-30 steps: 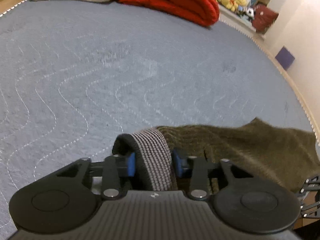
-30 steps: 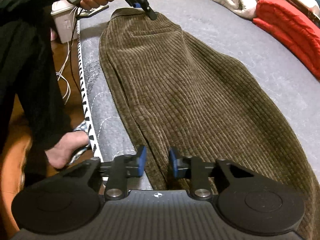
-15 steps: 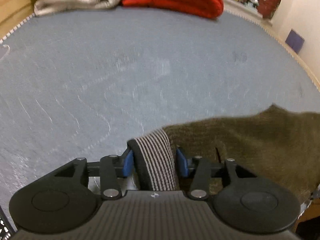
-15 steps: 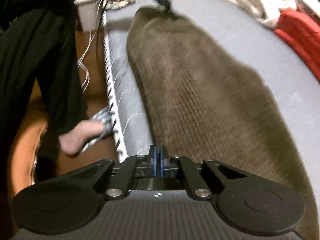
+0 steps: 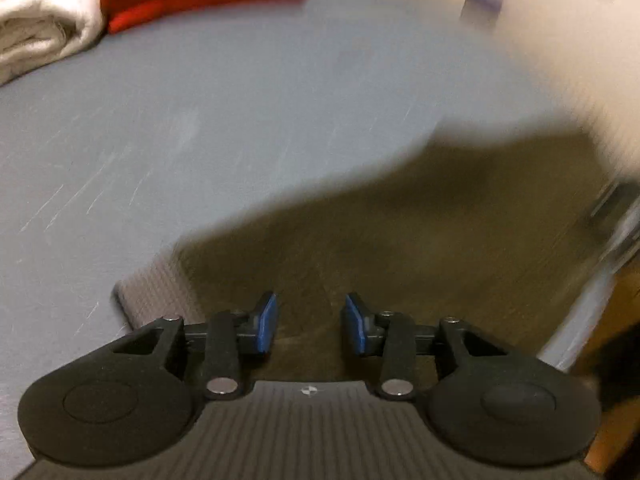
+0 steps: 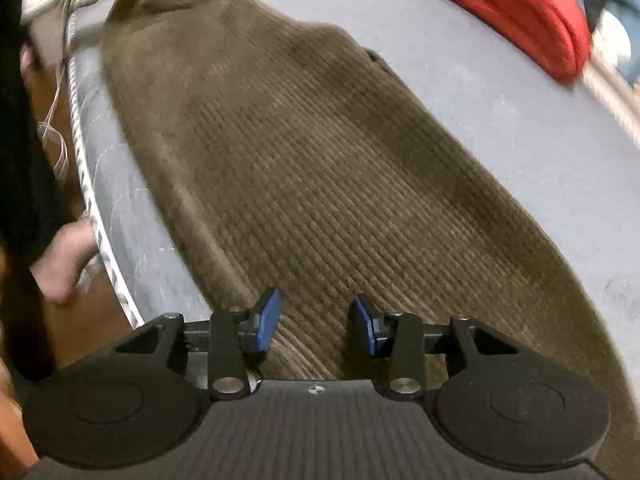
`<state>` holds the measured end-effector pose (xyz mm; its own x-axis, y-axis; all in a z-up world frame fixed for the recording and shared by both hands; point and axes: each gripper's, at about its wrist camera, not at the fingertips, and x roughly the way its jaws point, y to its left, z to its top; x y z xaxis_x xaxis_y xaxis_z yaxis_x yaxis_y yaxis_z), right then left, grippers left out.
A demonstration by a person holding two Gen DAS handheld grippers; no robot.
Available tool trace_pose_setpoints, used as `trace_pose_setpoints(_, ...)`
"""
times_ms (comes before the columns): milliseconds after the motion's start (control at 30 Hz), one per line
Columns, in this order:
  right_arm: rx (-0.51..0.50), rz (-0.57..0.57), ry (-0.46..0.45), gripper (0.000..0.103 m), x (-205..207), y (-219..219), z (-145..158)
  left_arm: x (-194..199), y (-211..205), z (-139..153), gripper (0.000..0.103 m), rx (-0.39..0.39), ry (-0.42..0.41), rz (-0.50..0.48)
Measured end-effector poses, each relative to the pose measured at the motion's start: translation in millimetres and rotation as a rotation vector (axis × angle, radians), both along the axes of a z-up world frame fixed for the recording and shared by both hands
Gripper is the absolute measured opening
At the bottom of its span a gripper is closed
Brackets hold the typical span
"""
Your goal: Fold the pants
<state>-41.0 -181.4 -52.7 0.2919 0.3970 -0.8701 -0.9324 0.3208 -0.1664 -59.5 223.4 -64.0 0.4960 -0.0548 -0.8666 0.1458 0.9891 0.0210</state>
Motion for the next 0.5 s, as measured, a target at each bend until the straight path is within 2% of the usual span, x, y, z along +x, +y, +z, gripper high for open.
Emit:
trace_pose_setpoints(33, 0.006, 0.001, 0.006, 0.043, 0, -2, 2, 1, -7, -4, 0.032, 0.048, 0.000, -0.031)
trace_pose_setpoints(133, 0.024, -0.050, 0.043, 0.044, 9, -14, 10, 4, -18, 8, 0.035, 0.060, -0.041, -0.029)
trace_pose_setpoints(233, 0.048, -0.111, -0.012, 0.045, 17, -34, 20, 5, -44, 17, 0.044, 0.081, -0.082, -0.101)
trace_pose_setpoints(333, 0.042, -0.237, -0.119, 0.047, 27, -56, 26, 12, -78, 17, 0.045, 0.084, -0.093, -0.184)
trace_pose_setpoints(500, 0.016, -0.478, -0.188, 0.047, 49, -121, 30, 21, -128, 24, 0.045, -0.014, -0.131, -0.314)
